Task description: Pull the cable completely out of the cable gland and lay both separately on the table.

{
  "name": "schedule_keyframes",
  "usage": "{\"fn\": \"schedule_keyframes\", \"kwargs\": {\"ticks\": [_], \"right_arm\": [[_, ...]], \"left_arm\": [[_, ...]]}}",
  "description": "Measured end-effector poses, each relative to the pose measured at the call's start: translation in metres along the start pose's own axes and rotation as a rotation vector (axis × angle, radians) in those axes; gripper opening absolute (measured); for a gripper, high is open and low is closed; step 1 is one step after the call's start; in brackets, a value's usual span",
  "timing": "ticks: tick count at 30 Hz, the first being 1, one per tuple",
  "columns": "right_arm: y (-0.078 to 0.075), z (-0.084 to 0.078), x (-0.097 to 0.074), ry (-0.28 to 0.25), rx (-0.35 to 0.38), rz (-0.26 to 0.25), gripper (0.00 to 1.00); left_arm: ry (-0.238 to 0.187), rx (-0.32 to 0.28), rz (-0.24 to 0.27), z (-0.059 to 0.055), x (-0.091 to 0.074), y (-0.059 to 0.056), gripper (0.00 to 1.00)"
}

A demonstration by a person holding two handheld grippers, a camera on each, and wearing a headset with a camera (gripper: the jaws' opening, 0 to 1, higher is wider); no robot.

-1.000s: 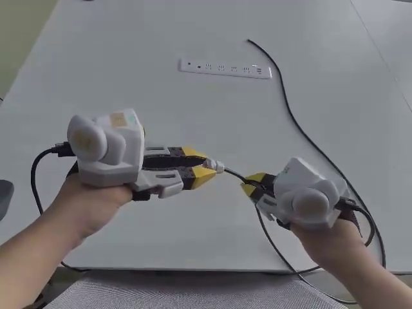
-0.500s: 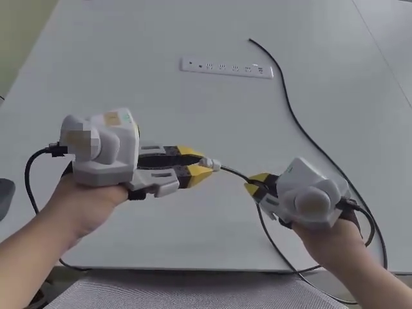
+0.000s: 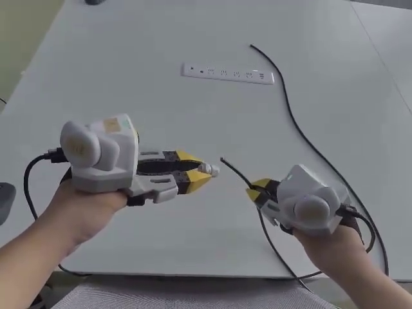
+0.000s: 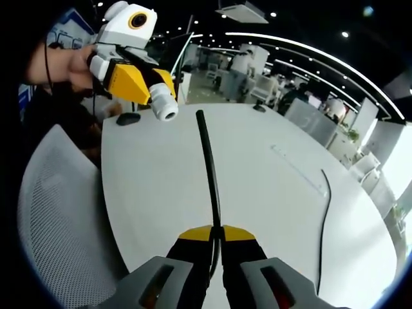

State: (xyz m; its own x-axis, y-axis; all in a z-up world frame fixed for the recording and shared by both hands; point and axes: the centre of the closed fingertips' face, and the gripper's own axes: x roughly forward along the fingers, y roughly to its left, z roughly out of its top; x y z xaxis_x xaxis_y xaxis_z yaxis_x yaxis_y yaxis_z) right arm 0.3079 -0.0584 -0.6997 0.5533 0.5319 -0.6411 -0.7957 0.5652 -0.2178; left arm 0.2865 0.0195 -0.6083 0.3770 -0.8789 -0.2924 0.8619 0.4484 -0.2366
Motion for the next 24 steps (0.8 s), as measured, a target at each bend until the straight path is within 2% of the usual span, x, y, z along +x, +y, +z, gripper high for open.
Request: {"fn": "schedule_keyframes", "kwargs": {"ticks": [9,12,16,24], "right_arm": [[-0.003,0.003,0.000,-0.001,0.008,0.001,0.00],[-0.005,0.009,-0.001,-0.004,0.013,0.000,0.00],[-0.005,0.021,0.000,-0.003,-0.041,0.003,0.00],[-0.006,0.041,0.011,-0.006,-0.056,0.025,0.00]], "left_arm": [[0.008,0.006,-0.006,-0.005,0.003,-0.001,0.15],[0.007,0.008,-0.004,-0.008,0.004,0.000,0.15],[0.013,0.008,0.000,-0.014,0.005,0.001,0.15],[0.006,-0.002,0.012,-0.019,0.002,0.005,0.15]]}}
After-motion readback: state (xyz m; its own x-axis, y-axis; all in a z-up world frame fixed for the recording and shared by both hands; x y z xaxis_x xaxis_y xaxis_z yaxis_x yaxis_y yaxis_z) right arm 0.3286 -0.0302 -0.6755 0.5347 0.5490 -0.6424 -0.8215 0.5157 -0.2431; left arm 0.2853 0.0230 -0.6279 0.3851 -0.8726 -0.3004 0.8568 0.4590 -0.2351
